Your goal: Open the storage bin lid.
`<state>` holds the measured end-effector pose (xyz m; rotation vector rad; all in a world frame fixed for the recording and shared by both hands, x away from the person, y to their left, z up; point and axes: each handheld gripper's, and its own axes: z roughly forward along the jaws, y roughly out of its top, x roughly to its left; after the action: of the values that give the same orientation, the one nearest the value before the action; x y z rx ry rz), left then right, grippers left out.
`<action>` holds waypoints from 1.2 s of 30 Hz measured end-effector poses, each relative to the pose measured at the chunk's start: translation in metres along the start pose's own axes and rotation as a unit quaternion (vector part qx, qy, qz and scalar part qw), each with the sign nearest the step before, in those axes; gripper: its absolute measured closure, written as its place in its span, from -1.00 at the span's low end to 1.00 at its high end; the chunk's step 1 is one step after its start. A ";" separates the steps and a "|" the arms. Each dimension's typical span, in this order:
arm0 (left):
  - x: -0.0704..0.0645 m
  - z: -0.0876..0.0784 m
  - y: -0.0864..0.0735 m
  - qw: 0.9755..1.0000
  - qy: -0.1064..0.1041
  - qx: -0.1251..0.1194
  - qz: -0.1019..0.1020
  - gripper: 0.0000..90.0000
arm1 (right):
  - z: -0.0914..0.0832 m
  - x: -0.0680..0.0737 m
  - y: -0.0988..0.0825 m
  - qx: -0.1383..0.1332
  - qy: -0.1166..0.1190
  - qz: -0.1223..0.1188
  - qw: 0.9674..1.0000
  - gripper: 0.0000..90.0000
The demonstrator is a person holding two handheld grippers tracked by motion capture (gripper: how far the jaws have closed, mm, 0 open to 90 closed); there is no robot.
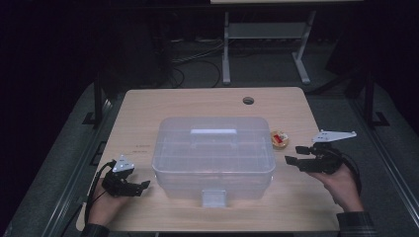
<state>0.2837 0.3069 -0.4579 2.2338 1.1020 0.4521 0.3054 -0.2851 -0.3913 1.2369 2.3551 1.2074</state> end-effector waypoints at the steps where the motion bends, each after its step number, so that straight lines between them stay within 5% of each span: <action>1: 0.000 0.001 -0.001 1.000 -0.001 0.001 0.000 -0.62 | -0.001 0.000 0.001 0.001 0.004 -0.001 1.000 -0.19; 9: 0.002 0.005 -0.006 1.000 -0.012 -0.004 -0.006 -0.67 | -0.014 -0.001 0.009 -0.004 0.030 0.006 1.000 -0.22; 19: 0.005 0.008 -0.017 0.998 -0.022 -0.052 0.003 -0.71 | -0.033 0.007 0.022 -0.028 0.040 -0.024 0.999 -0.24; 36: 0.005 0.007 -0.017 0.998 -0.022 -0.053 0.000 -0.69 | -0.042 0.024 0.047 -0.053 0.081 -0.047 0.994 -0.22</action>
<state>0.2807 0.3166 -0.4744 2.1401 1.0318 0.4491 0.2964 -0.2763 -0.3253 1.0192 2.3946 1.4314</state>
